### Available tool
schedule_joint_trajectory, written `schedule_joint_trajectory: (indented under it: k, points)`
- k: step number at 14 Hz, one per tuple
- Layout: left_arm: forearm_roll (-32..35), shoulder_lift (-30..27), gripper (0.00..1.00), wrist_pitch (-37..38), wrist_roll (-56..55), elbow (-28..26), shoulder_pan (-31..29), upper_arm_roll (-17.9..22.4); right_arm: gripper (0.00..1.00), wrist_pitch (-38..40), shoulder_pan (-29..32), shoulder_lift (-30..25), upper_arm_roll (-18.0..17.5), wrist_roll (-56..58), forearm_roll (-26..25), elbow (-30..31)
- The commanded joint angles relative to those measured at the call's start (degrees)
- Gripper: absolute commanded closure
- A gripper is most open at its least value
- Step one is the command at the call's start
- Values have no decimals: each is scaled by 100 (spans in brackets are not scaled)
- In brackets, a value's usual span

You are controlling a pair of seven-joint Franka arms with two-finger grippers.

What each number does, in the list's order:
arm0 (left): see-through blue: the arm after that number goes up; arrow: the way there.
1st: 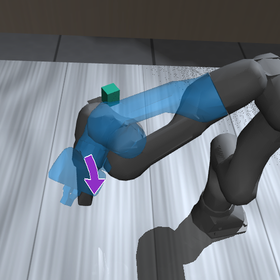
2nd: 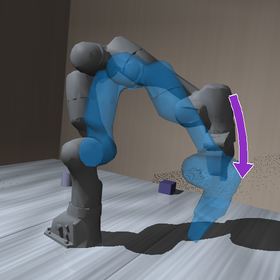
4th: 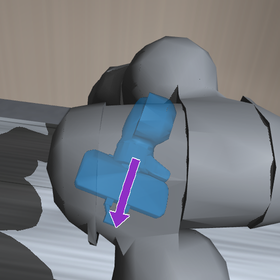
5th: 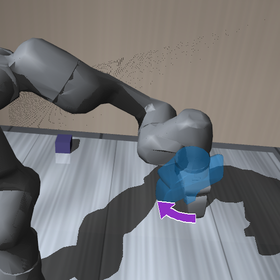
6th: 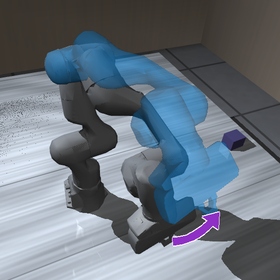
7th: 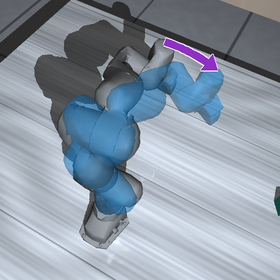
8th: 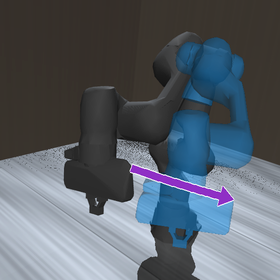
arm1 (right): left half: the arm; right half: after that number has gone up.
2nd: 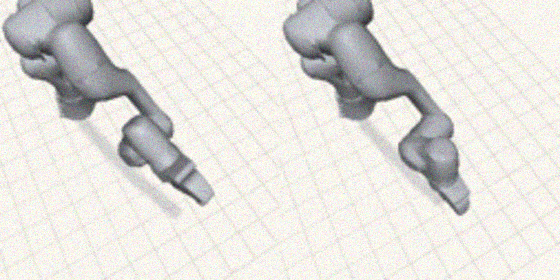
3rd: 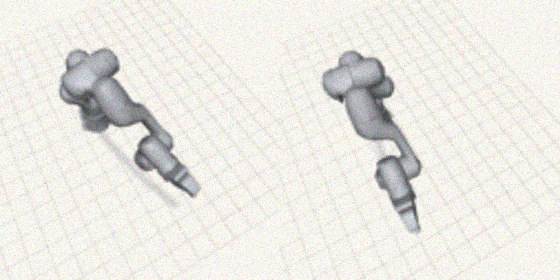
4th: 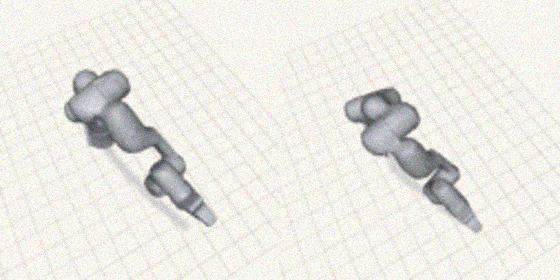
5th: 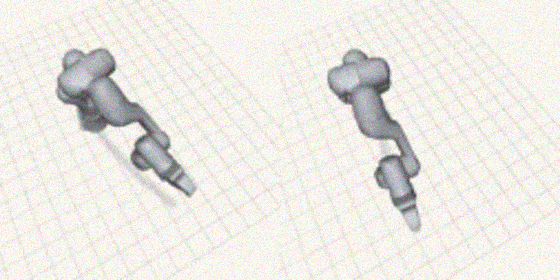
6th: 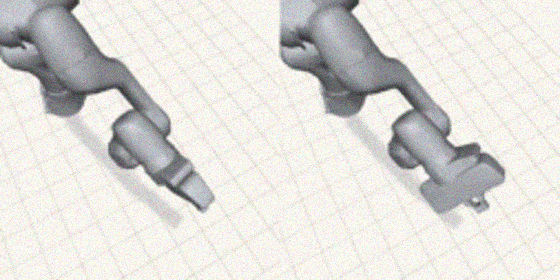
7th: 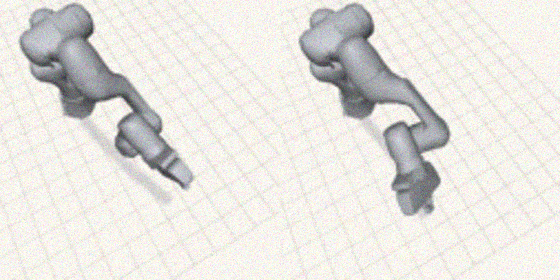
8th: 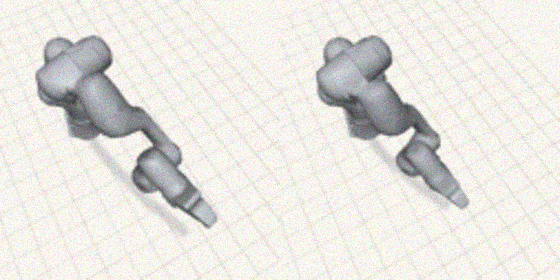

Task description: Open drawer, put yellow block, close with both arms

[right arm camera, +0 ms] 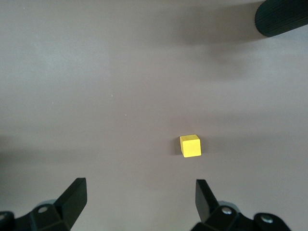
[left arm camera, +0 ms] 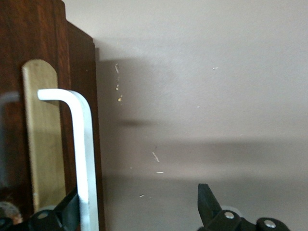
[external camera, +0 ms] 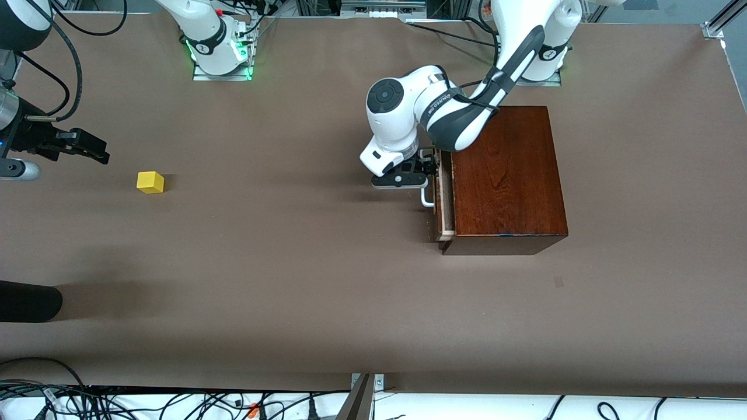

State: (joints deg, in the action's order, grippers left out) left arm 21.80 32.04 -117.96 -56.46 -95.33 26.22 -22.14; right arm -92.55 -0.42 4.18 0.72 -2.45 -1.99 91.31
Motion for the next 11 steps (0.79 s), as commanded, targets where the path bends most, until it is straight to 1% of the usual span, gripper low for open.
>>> schedule_joint_trajectory:
  k: [1,6,11]
  points:
    - [-62,267,0,-8,-67,392,138,17,0,9,-2,-5,-2,-9,32,-60]
    - [-8,364,0,-25,-93,419,217,34,0,9,-2,12,-2,34,32,-60]
    - [-88,373,0,-349,-189,437,200,26,0,9,-2,4,-2,43,40,-52]
